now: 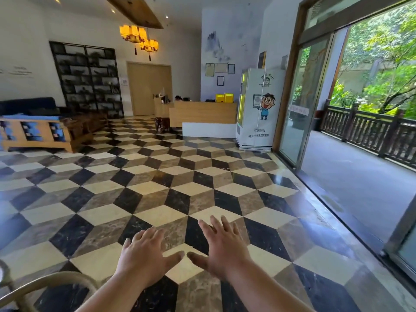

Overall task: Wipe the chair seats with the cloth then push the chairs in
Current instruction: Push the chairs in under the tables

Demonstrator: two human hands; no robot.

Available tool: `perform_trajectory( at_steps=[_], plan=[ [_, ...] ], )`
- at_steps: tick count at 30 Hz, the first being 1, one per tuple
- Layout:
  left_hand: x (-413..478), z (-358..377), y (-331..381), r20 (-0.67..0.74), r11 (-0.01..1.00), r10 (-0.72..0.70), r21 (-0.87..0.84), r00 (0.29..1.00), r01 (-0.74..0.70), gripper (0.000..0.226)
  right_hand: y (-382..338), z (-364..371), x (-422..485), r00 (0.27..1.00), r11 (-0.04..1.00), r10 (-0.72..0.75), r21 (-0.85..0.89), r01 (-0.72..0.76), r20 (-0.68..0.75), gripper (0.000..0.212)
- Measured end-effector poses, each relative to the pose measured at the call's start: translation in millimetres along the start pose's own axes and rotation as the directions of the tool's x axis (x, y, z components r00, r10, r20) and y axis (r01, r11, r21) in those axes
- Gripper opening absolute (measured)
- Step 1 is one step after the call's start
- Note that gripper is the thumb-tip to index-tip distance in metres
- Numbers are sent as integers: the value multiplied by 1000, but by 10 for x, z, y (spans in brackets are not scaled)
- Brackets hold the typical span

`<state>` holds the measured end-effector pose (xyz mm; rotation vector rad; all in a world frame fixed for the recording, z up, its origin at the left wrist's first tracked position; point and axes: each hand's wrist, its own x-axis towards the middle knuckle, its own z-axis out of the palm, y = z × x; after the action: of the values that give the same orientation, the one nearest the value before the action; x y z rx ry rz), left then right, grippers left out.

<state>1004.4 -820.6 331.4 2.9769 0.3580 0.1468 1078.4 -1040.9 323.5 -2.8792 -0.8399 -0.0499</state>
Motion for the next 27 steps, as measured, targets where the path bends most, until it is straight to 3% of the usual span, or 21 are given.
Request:
perform_trajectory(
  at_steps=[8, 14, 17, 27],
  plan=[
    [1220, 76, -134, -52, 982, -181, 47, 982, 184, 140, 390, 84, 1648, 982, 981, -187, 44, 187, -9, 108],
    [1786, -23, -382, -105, 940, -332, 44, 937, 338, 120, 277, -24, 2758, 938, 937, -347, 48, 346, 8, 102],
    [1966, -20, -676, -125, 897, -434, 37, 892, 441, 109, -13, 79, 3291, 897, 896, -442, 59, 440, 21, 101],
    [2517, 129, -2283, -190, 736, -668, -24, 720, 676, 120, -1531, 661, 4824, 749, 749, -662, 30, 661, 33, 100]
  ],
)
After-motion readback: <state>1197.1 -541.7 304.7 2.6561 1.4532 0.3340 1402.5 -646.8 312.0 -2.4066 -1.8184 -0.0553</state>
